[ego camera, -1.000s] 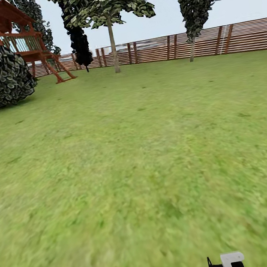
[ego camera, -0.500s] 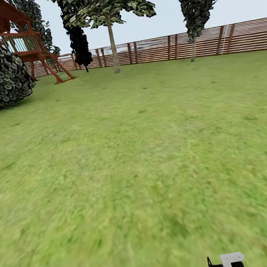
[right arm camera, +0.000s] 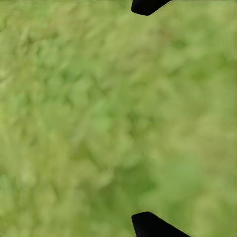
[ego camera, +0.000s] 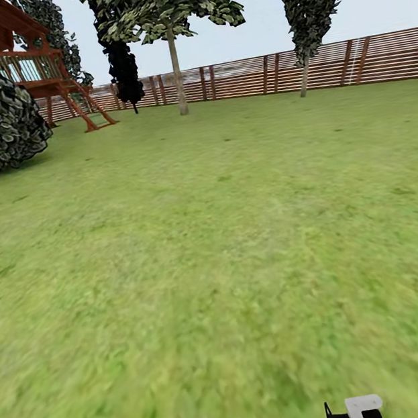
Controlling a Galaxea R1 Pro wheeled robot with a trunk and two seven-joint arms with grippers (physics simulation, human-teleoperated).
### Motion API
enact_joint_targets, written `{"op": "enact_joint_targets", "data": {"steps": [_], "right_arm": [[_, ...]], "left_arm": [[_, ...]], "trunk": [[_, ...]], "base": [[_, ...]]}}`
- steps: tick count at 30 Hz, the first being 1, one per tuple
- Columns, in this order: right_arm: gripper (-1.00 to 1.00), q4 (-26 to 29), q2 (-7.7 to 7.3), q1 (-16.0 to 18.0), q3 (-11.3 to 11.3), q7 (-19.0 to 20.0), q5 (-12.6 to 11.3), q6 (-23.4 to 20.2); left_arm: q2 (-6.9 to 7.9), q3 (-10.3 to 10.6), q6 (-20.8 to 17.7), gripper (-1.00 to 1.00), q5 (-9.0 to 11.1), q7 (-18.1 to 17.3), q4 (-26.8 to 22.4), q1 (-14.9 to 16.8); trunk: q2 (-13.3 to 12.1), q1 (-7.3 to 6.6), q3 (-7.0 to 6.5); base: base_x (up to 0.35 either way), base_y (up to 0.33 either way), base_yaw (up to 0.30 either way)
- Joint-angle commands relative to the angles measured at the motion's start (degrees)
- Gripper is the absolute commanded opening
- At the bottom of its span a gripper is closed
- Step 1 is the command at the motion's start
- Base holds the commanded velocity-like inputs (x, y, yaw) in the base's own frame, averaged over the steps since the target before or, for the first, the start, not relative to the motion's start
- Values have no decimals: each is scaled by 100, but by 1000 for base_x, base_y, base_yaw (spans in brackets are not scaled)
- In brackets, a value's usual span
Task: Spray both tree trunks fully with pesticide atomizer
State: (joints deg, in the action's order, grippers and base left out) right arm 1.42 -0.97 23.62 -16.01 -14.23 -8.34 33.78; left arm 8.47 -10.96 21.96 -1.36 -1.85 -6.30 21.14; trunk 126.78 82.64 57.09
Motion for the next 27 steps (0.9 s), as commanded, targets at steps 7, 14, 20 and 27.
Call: {"op": "enact_joint_targets", "data": {"steps": [7, 14, 20, 27], "right_arm": [[100, -1, 0, 2, -51, -10, -54, 14], [100, -1, 0, 2, -51, -10, -54, 14], [100, -1, 0, 2, -51, -10, -54, 14], [100, -1, 0, 2, -51, -10, -54, 14]], "left_arm": [[10, -45, 19, -100, -12, -18, 6, 4], [-12, -45, 12, -100, -7, -18, 6, 4], [-22, -40, 15, -100, -9, -18, 6, 4], [13, -48, 19, -100, 2, -18, 6, 4]], "trunk": [[2, 3, 5], [2, 3, 5], [2, 3, 5], [2, 3, 5]], "base": [[339, 0, 0], [339, 0, 0], [339, 0, 0], [339, 0, 0]]}}
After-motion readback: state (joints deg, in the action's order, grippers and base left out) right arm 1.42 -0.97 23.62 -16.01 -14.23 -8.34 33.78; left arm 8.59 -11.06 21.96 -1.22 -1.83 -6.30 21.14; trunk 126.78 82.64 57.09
